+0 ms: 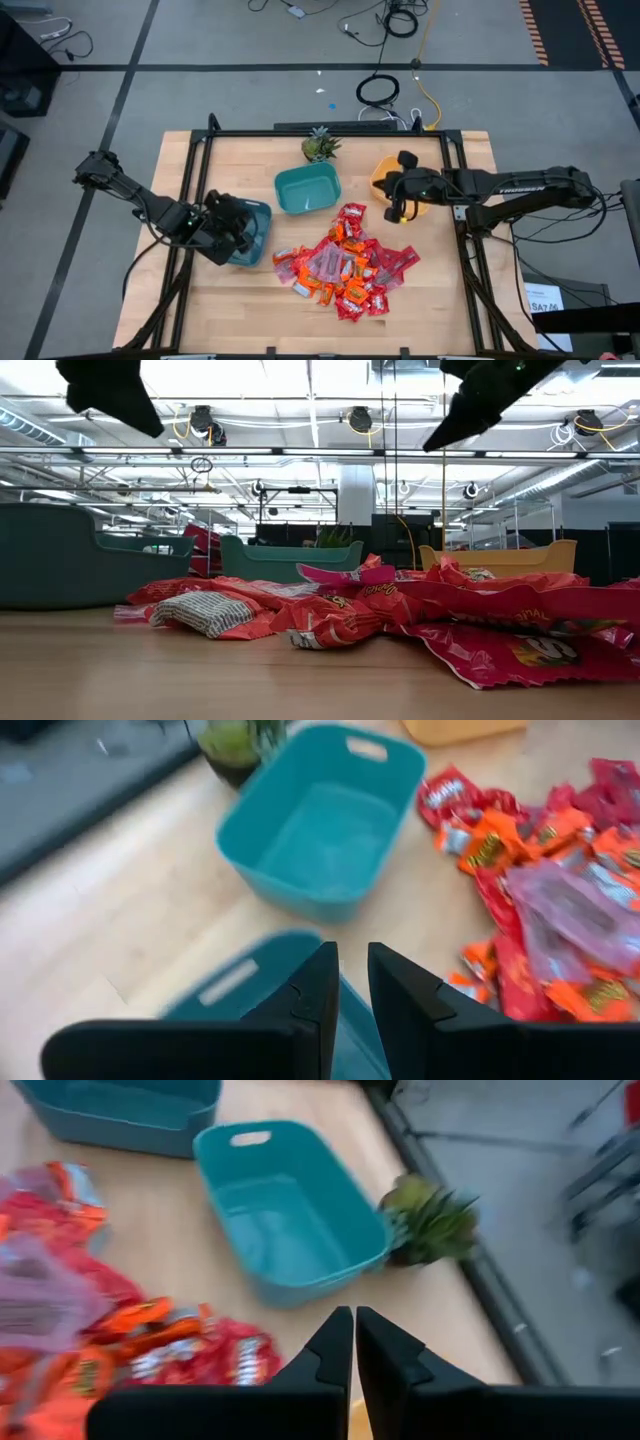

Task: Sort candy
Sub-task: Put the red candy into the yellow bin

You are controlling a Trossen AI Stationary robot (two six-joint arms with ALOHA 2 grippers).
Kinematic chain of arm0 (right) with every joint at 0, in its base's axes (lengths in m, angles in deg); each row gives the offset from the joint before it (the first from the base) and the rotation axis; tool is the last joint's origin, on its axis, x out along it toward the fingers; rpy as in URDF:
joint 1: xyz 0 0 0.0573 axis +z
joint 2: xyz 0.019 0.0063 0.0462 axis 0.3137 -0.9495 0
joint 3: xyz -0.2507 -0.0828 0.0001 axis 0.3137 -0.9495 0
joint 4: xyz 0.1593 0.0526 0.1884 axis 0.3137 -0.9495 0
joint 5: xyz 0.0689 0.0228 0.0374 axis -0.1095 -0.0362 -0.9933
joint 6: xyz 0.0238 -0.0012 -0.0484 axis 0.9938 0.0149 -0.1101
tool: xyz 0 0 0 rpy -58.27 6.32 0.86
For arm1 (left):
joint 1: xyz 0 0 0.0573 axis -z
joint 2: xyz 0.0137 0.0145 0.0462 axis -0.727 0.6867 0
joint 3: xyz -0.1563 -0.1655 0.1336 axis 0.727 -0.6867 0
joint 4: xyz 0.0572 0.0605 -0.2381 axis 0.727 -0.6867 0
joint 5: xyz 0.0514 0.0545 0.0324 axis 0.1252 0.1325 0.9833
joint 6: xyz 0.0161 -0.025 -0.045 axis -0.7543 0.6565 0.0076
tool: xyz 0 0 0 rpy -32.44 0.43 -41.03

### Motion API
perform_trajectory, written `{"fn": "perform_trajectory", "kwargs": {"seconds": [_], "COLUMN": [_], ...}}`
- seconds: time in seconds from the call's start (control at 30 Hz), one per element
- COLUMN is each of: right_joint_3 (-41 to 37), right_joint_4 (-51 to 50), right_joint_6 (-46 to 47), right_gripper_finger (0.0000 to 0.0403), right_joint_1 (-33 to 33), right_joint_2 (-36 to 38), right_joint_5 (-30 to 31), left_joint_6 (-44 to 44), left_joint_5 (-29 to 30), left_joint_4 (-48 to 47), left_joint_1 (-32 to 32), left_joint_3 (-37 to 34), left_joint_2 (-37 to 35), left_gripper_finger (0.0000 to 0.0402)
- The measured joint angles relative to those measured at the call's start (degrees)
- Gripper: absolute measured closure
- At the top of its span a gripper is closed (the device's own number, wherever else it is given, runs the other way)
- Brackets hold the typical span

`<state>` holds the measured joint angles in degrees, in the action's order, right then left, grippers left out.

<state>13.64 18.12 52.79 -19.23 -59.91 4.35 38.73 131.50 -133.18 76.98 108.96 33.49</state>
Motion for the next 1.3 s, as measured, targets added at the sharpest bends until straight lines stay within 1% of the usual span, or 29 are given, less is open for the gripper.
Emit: {"fn": "perform_trajectory", "kwargs": {"seconds": [0.07,0.13,0.23,0.37,0.4,0.47,0.53,0.6,0.67,0.73,0.87,0.97,1.13,1.23,1.3], "right_joint_3": [0.00,0.00,0.00,0.00,0.00,0.00,0.00,-0.02,-0.07,-0.07,-0.06,-0.05,-0.05,-0.04,-0.04], "right_joint_4": [2.51,3.65,5.48,8.45,9.21,10.35,11.16,12.28,12.77,13.08,11.68,11.63,11.44,11.41,11.34], "right_joint_6": [-2.69,-4.19,-5.46,-4.69,-4.76,-4.77,-4.73,-2.48,1.78,4.10,5.87,5.54,5.96,8.60,10.53], "right_gripper_finger": [0.0394,0.0394,0.0394,0.0394,0.0394,0.0394,0.0394,0.0394,0.0394,0.0394,0.0394,0.0394,0.0394,0.0394,0.0394], "right_joint_1": [-0.71,-1.59,-2.91,-3.61,-3.61,-3.61,-3.59,-3.59,-3.82,-4.25,-4.40,-4.38,-4.38,-4.35,-4.22], "right_joint_2": [-0.22,-0.41,-0.59,-0.59,-0.59,-0.59,-0.59,-0.16,1.64,4.21,8.27,9.77,9.29,8.44,8.08], "right_joint_5": [2.15,4.11,3.98,3.90,3.88,3.88,3.80,1.97,-2.61,-5.25,-5.00,-5.02,-4.03,-4.01,-3.99], "left_joint_6": [-1.90,-2.98,-3.01,-2.80,-1.26,5.54,7.98,4.63,0.43,-0.18,0.34,-0.77,-2.69,-3.05,-3.01], "left_joint_5": [1.92,2.40,1.52,-0.04,-0.01,0.46,1.91,3.22,3.83,3.86,4.09,4.19,6.34,6.55,6.43], "left_joint_4": [0.03,0.11,0.13,0.16,0.80,4.01,7.99,9.55,10.20,11.42,12.04,11.59,8.27,7.01,7.94], "left_joint_1": [0.00,0.00,0.00,0.00,0.00,0.00,0.00,-0.17,-0.52,-0.74,-0.72,-0.76,-3.54,-5.84,-6.62], "left_joint_3": [0.00,0.00,0.00,0.00,0.00,0.43,1.43,1.96,2.05,2.07,2.21,2.19,2.19,2.19,2.19], "left_joint_2": [0.00,-0.02,0.00,-0.02,-0.22,-1.79,-4.55,-7.18,-8.96,-10.61,-12.07,-12.36,-12.45,-12.61,-12.59], "left_gripper_finger": [0.0333,0.0333,0.0333,0.0333,0.0333,0.0333,0.0333,0.0333,0.0333,0.0333,0.0333,0.0333,0.0333,0.0333,0.0333]}}
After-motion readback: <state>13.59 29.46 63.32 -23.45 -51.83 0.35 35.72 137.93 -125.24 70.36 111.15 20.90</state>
